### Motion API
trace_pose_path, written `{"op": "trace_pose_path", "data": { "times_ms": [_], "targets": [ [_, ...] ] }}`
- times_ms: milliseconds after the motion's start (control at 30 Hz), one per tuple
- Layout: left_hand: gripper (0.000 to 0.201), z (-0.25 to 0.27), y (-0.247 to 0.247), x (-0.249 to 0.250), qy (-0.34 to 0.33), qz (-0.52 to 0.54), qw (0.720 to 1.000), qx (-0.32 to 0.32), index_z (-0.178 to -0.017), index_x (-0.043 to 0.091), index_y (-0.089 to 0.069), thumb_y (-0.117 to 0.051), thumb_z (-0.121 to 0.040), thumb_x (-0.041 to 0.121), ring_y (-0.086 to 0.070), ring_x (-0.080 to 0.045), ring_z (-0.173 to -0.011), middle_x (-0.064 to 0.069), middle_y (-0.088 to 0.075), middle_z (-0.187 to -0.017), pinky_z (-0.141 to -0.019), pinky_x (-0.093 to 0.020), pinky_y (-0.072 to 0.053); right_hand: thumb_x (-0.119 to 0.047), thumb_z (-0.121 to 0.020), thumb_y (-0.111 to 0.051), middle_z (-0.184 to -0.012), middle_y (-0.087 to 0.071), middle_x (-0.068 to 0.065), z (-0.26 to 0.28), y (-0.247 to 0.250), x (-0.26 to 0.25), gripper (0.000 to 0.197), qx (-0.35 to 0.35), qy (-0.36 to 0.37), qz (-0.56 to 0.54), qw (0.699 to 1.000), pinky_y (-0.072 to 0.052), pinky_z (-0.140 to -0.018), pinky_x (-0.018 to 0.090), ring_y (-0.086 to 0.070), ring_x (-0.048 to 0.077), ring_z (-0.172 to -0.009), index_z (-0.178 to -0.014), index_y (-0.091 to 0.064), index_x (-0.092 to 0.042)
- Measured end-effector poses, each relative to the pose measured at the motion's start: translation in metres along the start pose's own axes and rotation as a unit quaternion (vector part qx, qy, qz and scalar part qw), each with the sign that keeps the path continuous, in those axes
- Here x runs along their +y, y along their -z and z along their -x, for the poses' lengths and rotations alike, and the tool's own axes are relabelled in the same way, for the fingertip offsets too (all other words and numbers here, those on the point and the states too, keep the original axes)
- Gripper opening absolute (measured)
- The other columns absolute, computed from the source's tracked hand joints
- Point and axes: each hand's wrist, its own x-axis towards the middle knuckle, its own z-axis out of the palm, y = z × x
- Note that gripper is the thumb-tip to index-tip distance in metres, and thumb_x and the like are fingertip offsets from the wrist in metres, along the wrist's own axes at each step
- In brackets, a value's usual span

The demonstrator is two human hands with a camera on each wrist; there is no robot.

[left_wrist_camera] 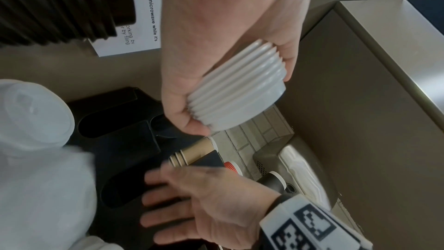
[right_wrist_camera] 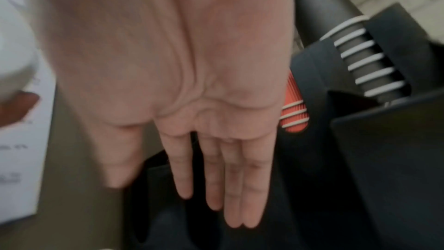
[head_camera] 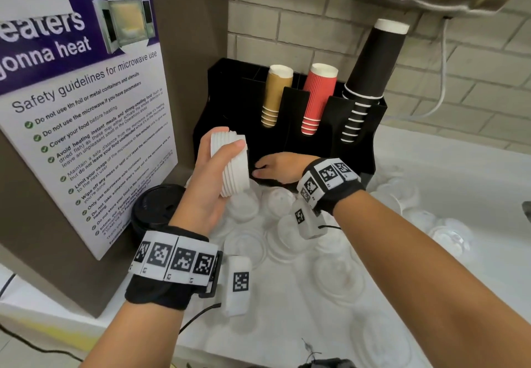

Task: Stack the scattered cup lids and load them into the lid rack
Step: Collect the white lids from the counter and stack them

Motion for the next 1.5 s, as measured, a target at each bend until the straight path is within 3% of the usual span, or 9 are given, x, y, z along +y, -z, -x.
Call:
{"op": "trace_pose_path", "data": {
  "times_ms": [200, 400, 700, 800, 933, 1067, 1200, 1367, 1500],
  "targets": [
    [0.044, -0.001, 0.003, 0.000, 0.001, -0.004, 1.000, -0.004, -0.116, 0.040, -0.055, -0.066, -0.073, 0.039, -0.059, -0.010, -0.095, 0.008, -0.059, -0.107, -0.067, -0.026, -0.050, -0.033, -0.093, -0.060, -0.136, -0.052, 0.011, 0.000, -0.004, 0.008, 0.056, -0.139, -0.068, 0.160, 0.975, -0.045, -0.101, 0.034, -0.051, 0.027, -0.123, -0.139, -0.045, -0.005],
    [0.042, -0.003, 0.005, 0.005, -0.001, -0.002, 1.000, 0.003, -0.113, 0.041, -0.056, -0.067, -0.072, 0.039, -0.058, -0.013, -0.096, 0.007, -0.059, -0.107, -0.070, -0.029, -0.050, -0.023, -0.089, -0.065, -0.118, -0.051, 0.010, -0.001, -0.012, 0.009, 0.051, -0.128, -0.016, 0.210, 0.969, -0.038, -0.067, 0.020, -0.047, 0.020, -0.101, -0.133, -0.046, -0.005],
    [0.040, -0.007, 0.007, 0.007, -0.005, 0.005, 1.000, 0.009, -0.110, 0.041, -0.058, -0.068, -0.071, 0.039, -0.057, -0.016, -0.097, 0.003, -0.058, -0.110, -0.074, -0.035, -0.049, -0.018, -0.097, -0.048, -0.131, -0.059, -0.001, 0.001, -0.008, 0.008, 0.030, 0.020, 0.052, 0.031, 0.998, -0.038, -0.096, 0.018, -0.054, 0.016, -0.118, -0.124, -0.063, -0.018],
    [0.038, -0.006, 0.007, 0.007, -0.002, 0.001, 1.000, 0.009, -0.108, 0.043, -0.058, -0.068, -0.071, 0.040, -0.057, -0.016, -0.096, 0.004, -0.058, -0.109, -0.070, -0.033, -0.049, -0.013, -0.097, -0.049, -0.147, -0.044, 0.002, -0.007, -0.008, 0.008, 0.045, -0.031, 0.027, 0.085, 0.996, -0.034, -0.105, 0.022, -0.044, 0.019, -0.132, -0.141, -0.047, -0.019],
    [0.038, -0.004, 0.007, 0.009, -0.005, -0.008, 1.000, 0.008, -0.108, 0.044, -0.058, -0.068, -0.071, 0.040, -0.057, -0.015, -0.096, 0.005, -0.058, -0.109, -0.066, -0.030, -0.051, -0.015, -0.074, -0.080, -0.140, -0.048, 0.005, -0.021, -0.020, 0.013, 0.083, -0.160, -0.001, 0.163, 0.974, -0.046, -0.099, 0.035, -0.048, 0.024, -0.126, -0.145, -0.038, -0.022],
    [0.038, -0.003, 0.008, 0.010, -0.010, -0.017, 1.000, 0.008, -0.108, 0.045, -0.058, -0.068, -0.071, 0.041, -0.057, -0.015, -0.097, 0.006, -0.058, -0.108, -0.073, -0.033, -0.050, -0.026, -0.061, -0.086, -0.116, -0.057, 0.004, -0.026, -0.041, 0.020, 0.085, -0.110, 0.015, 0.189, 0.976, -0.055, -0.077, 0.038, -0.060, 0.025, -0.101, -0.133, -0.042, -0.024],
    [0.038, -0.002, 0.009, 0.010, -0.013, -0.027, 0.999, 0.012, -0.109, 0.042, -0.057, -0.067, -0.072, 0.041, -0.057, -0.014, -0.096, 0.008, -0.060, -0.104, -0.073, -0.033, -0.049, -0.035, -0.069, -0.079, -0.088, -0.045, -0.007, -0.020, -0.031, 0.022, 0.078, -0.091, -0.007, 0.155, 0.984, -0.037, -0.046, 0.024, -0.048, 0.010, -0.068, -0.134, -0.039, -0.023],
    [0.037, -0.001, 0.005, 0.007, -0.018, -0.037, 0.999, 0.007, -0.108, 0.039, -0.055, -0.065, -0.072, 0.040, -0.057, -0.011, -0.090, 0.009, -0.058, -0.101, -0.066, -0.027, -0.048, -0.043, -0.079, -0.071, -0.130, -0.048, 0.002, 0.004, -0.002, 0.021, 0.069, -0.049, -0.018, 0.143, 0.988, -0.043, -0.074, 0.030, -0.052, 0.023, -0.111, -0.140, -0.044, -0.024],
    [0.034, -0.002, 0.000, 0.004, -0.013, -0.027, 1.000, -0.009, -0.105, 0.038, -0.055, -0.064, -0.072, 0.037, -0.061, -0.005, -0.082, 0.010, -0.059, -0.098, -0.062, -0.023, -0.049, -0.042, -0.076, -0.073, -0.117, -0.043, -0.002, 0.030, 0.011, 0.033, 0.068, 0.057, -0.016, 0.002, 0.998, -0.046, -0.082, 0.030, -0.048, 0.020, -0.106, -0.137, -0.045, -0.030]
  ]
}}
